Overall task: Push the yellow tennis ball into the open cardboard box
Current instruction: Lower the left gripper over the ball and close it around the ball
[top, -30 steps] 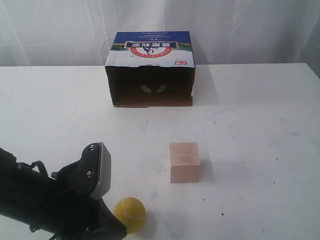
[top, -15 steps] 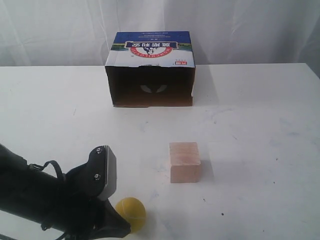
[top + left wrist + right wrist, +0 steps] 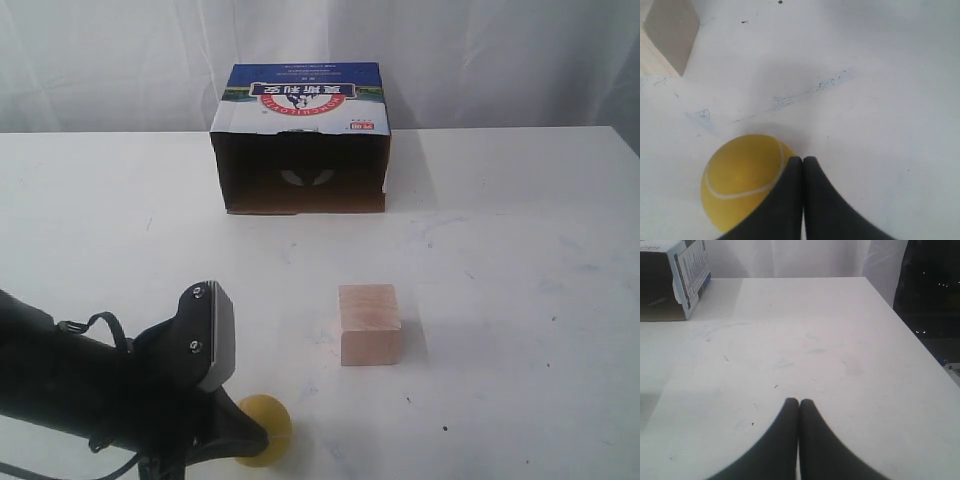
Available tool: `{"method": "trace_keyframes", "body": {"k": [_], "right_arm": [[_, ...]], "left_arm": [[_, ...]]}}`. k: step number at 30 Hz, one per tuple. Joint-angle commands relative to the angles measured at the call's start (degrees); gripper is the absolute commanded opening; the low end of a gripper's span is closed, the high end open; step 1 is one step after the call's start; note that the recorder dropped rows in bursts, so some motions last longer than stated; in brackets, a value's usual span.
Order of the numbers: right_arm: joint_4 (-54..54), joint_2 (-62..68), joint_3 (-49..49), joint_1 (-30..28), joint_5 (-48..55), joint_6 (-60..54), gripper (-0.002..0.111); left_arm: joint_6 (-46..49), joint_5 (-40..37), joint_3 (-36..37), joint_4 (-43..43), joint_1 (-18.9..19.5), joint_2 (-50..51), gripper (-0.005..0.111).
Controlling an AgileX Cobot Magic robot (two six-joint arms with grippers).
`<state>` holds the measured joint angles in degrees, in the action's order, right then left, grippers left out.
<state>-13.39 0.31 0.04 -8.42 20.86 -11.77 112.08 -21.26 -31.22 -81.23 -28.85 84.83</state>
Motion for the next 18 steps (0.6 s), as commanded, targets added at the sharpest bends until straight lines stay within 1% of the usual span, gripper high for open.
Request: {"method": "trace_keyframes", "body": {"k": [1,9,12,18], "right_arm": [[-0.04,-0.31,-0.04,0.24,-0.37,0.03,0.000],[-0.04,-0.31,-0.04,0.24,-0.37,0.03,0.000],[-0.04,-0.31,-0.04,0.24,-0.37,0.03,0.000],[-0.04,-0.31,-0.04,0.24,-0.37,0.03,0.000]], "left_arm": [[3.62,-0.82,0.41,-3.54,-0.41,-0.10,0.000],[3.72,0.29,0.41,-3.55,-0.41,-0.10,0.000],[5.91,0.41,0.41,-3.67,-0.41,0.26,0.000],[8.77,1.08,0.05,-4.53,-0.41,4.58,0.000]]}}
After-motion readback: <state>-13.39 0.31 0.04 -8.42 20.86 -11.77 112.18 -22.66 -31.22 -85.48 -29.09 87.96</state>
